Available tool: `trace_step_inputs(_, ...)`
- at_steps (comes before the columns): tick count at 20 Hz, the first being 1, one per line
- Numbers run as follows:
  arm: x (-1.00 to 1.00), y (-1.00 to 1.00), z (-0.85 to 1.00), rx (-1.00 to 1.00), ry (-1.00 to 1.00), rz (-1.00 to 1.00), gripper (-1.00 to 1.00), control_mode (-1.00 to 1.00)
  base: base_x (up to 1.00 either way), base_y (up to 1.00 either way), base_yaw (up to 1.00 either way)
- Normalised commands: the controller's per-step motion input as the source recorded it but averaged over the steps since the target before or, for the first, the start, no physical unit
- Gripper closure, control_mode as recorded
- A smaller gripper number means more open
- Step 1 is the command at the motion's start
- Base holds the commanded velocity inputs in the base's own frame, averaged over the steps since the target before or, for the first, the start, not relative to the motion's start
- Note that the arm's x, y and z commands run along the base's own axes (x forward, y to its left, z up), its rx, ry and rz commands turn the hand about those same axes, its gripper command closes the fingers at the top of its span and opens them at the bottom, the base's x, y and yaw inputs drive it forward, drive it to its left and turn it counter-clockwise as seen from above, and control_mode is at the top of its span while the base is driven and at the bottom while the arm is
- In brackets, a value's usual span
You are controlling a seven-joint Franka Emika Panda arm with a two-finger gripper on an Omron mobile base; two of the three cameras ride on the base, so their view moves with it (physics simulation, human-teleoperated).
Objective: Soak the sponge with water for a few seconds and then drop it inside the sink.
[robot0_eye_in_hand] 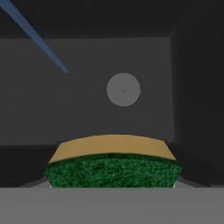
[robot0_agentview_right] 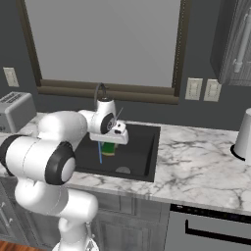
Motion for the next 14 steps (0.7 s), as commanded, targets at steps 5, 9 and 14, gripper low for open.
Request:
trace_step_inputs(5, 0.41, 0.0, -0.1, 0.0, 0.0, 0.0, 1.0, -1.0, 0.0, 0.0, 0.0)
trace_step_inputs(9, 0.17, -0.12, -0.08, 0.0, 0.0, 0.0, 1.0, -1.0, 0.0, 0.0, 0.0)
trace_step_inputs(14, 0.09, -0.16, -0.1, 0.0, 0.0, 0.0, 1.0, -1.0, 0.0, 0.0, 0.0)
